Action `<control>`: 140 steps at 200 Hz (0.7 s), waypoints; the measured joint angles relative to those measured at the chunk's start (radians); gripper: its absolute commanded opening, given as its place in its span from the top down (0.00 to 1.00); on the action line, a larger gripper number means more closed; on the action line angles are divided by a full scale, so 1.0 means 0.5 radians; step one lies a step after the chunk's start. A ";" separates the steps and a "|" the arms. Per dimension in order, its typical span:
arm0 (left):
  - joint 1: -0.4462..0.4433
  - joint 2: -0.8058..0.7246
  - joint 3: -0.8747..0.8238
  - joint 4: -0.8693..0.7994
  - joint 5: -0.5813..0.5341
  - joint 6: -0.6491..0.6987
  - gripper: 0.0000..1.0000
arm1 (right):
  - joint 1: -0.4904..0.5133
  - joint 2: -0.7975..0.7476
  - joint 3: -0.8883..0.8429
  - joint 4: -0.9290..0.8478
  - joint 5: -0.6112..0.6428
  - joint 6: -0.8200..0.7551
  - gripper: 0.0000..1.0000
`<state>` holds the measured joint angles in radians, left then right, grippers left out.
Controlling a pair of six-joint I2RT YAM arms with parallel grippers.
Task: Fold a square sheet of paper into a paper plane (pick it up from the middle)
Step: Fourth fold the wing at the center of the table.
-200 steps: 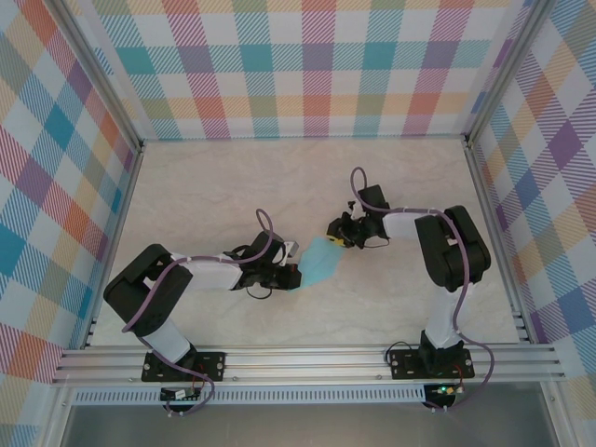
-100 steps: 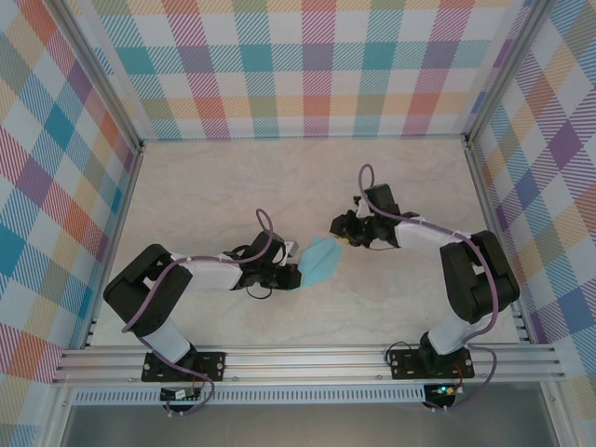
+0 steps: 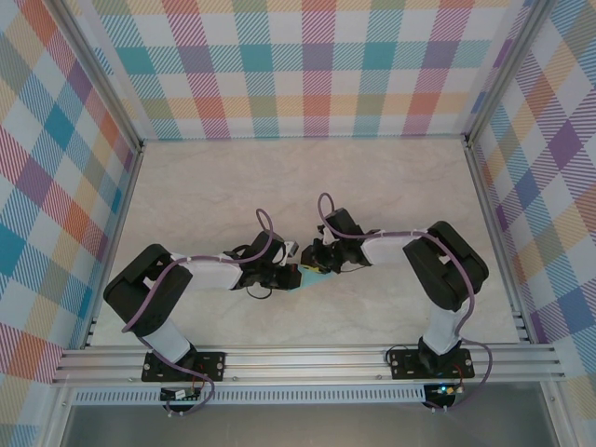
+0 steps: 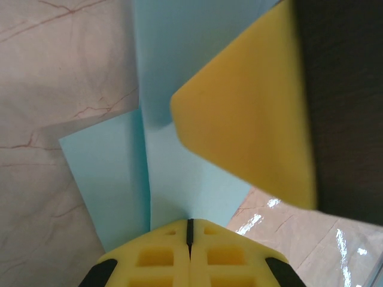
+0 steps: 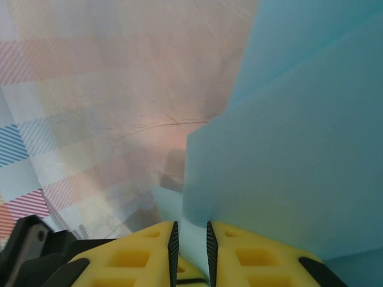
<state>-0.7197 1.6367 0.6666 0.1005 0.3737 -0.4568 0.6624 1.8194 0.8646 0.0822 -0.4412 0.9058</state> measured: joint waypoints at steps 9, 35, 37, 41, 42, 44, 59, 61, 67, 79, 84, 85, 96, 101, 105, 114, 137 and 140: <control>0.000 0.000 0.000 -0.001 0.000 0.001 0.96 | 0.002 0.015 0.000 -0.001 0.021 -0.001 0.78; 0.000 0.000 0.000 -0.002 -0.001 0.001 0.97 | -0.001 0.015 0.013 -0.031 0.072 -0.010 0.78; 0.000 0.000 0.000 -0.002 -0.001 0.001 0.96 | -0.001 0.015 0.014 -0.034 0.074 -0.009 0.78; 0.000 0.000 0.000 -0.002 -0.001 0.001 0.96 | -0.002 0.015 0.015 -0.039 0.075 -0.010 0.78; 0.000 0.000 0.000 -0.002 -0.001 0.001 0.97 | -0.003 0.015 0.016 -0.040 0.074 -0.010 0.78; 0.000 0.000 0.000 -0.002 -0.002 0.001 0.97 | -0.003 0.015 0.016 -0.040 0.074 -0.010 0.78; 0.000 0.000 0.000 -0.002 -0.002 0.001 0.96 | -0.014 0.018 0.018 -0.047 0.072 -0.011 0.78; 0.000 0.000 0.000 -0.002 -0.002 0.001 0.97 | -0.018 0.018 0.019 -0.047 0.071 -0.011 0.78; 0.000 0.000 -0.001 -0.002 -0.002 0.001 0.96 | -0.027 0.018 0.020 -0.049 0.070 -0.010 0.78; 0.000 0.000 -0.001 -0.002 -0.002 0.001 0.97 | -0.058 0.018 0.023 -0.055 0.069 -0.011 0.77; 0.000 0.000 -0.001 -0.002 -0.002 0.001 0.97 | -0.075 0.018 0.028 -0.065 0.071 -0.011 0.77; 0.000 0.000 -0.002 -0.002 -0.002 0.001 0.96 | -0.080 0.018 0.030 -0.069 0.073 -0.013 0.77; 0.000 -0.002 -0.005 0.000 -0.002 0.001 0.97 | -0.122 0.018 0.057 -0.121 0.097 -0.021 0.76; 0.000 -0.003 -0.006 0.000 -0.002 0.001 0.97 | -0.141 0.019 0.074 -0.153 0.115 -0.029 0.76; 0.000 -0.004 -0.006 0.000 -0.002 0.001 0.97 | -0.156 0.021 0.094 -0.185 0.131 -0.034 0.76; 0.000 -0.004 -0.006 0.000 -0.002 0.001 0.97 | -0.192 0.030 0.136 -0.245 0.173 -0.050 0.76; 0.000 -0.004 -0.006 0.000 -0.003 0.002 0.97 | -0.278 0.061 0.226 -0.370 0.230 -0.063 0.76; 0.000 -0.004 -0.006 -0.001 -0.003 0.002 0.97 | -0.286 0.064 0.235 -0.381 0.233 -0.063 0.76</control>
<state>-0.7197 1.6348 0.6636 0.1001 0.3721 -0.4561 0.5194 1.8515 0.9821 -0.1085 -0.3244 0.8745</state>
